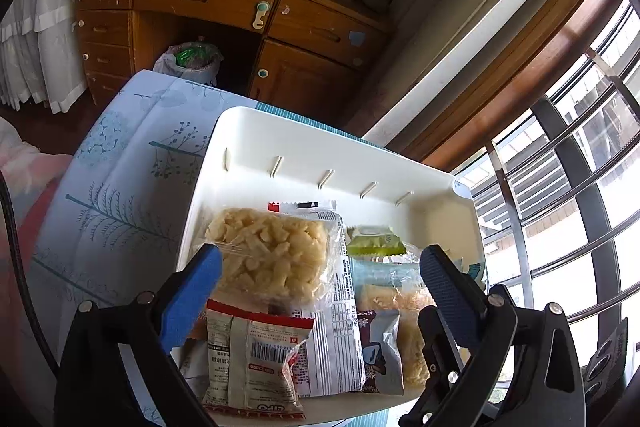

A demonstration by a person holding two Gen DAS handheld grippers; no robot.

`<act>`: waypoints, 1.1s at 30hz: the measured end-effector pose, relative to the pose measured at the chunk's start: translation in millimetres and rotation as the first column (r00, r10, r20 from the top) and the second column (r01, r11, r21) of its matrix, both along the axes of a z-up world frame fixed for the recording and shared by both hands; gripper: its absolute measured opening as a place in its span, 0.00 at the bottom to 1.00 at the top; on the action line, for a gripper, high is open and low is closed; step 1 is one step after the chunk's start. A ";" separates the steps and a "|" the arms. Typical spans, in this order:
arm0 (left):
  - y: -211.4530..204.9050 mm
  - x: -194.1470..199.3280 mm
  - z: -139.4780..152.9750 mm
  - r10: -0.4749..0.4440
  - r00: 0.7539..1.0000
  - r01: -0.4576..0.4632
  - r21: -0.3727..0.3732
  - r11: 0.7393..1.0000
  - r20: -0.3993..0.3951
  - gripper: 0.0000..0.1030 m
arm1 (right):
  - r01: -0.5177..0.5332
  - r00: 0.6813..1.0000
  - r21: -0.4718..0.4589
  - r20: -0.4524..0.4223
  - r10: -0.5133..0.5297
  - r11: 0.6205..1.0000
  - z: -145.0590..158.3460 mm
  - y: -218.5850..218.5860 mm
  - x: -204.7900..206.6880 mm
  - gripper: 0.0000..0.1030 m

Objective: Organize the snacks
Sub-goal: 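Carry the puffed-snack bag and green pastry into the white tray and open both tools, then withdraw the right tool from the tray and move it to the red-edged date packet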

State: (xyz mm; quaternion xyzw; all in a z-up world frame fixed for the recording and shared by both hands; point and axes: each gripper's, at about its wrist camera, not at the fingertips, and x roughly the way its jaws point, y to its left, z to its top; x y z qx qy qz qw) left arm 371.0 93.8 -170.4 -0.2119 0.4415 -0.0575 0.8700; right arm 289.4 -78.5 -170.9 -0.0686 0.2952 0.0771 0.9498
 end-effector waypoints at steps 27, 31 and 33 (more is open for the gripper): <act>-92.4 -65.2 36.8 -0.057 0.995 0.055 0.020 0.998 0.079 0.96 | 0.219 0.971 0.230 -0.144 -0.189 0.948 24.4 -130.9 -24.3 0.84; -112.9 -74.7 34.4 -0.082 0.995 0.078 0.064 0.995 0.064 0.96 | 0.240 0.963 0.250 -0.185 -0.197 0.938 16.5 -152.7 -28.9 0.86; -121.4 -80.1 33.3 -0.095 0.993 0.090 0.077 0.993 0.065 0.96 | 0.247 0.959 0.250 -0.202 -0.199 0.936 11.5 -160.5 -31.8 0.86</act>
